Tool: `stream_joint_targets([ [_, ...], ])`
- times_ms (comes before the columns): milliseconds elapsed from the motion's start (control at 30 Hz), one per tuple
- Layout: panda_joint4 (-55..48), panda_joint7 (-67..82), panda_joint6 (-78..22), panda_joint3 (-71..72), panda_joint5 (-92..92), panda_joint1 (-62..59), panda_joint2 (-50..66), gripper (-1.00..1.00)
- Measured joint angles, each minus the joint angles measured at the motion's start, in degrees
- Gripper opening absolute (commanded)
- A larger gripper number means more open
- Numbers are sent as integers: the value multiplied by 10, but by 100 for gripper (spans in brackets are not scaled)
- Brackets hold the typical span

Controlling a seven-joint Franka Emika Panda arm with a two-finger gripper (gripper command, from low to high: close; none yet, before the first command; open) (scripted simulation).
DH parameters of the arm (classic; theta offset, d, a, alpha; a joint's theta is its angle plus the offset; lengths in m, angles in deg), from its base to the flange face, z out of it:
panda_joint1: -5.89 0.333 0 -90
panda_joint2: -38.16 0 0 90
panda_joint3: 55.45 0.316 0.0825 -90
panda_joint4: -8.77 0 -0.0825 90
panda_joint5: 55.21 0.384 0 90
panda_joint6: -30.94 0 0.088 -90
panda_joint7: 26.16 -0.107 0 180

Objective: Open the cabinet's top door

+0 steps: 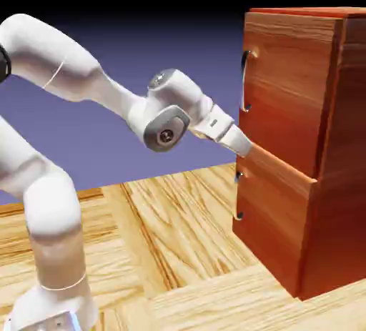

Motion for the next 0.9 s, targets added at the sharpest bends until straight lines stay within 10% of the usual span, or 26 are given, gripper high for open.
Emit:
stream_joint_targets([
  [900, -99, -284, -19, 232, 673, -200, -102, 0],
])
